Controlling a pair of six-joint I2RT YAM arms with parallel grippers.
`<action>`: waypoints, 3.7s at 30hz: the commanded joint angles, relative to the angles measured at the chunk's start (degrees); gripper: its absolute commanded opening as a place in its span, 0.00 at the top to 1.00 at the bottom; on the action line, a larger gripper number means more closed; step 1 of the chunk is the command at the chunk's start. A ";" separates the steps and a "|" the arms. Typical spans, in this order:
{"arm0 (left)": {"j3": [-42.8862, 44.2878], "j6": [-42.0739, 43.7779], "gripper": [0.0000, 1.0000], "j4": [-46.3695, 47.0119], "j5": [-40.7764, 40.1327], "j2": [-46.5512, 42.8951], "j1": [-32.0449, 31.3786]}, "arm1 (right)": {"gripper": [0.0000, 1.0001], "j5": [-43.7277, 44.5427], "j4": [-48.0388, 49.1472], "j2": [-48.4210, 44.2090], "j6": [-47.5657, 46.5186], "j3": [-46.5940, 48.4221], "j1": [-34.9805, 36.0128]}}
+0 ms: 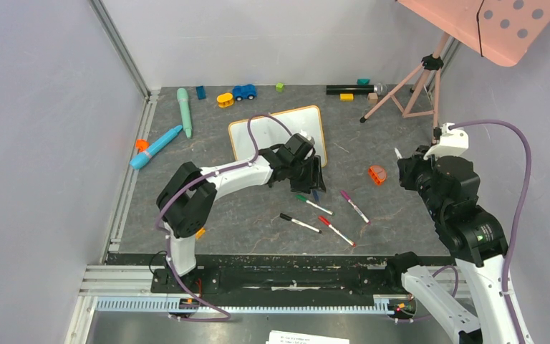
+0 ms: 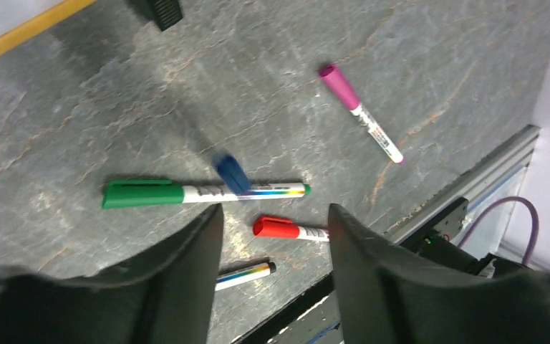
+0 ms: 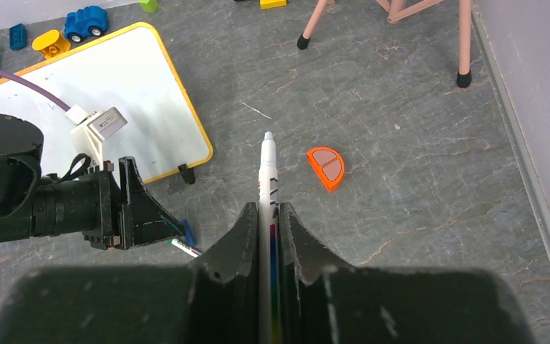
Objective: Write a sentence on the whiteboard
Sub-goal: Place the pen cap at the center of the board, then move the whiteboard to the center of the board.
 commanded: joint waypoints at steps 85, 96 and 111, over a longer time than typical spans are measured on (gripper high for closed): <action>-13.90 4.00 0.00 41.77 53.42 -5.85 54.00 | 1.00 -22.89 23.30 32.59 2.13 7.68 -0.09; -24.39 -15.08 0.00 93.08 53.37 -1.51 54.04 | 1.00 -22.30 24.56 33.55 2.95 7.23 -0.14; -21.84 -19.06 0.11 108.78 60.14 7.06 53.96 | 1.00 -22.69 26.29 34.27 4.24 6.14 -0.14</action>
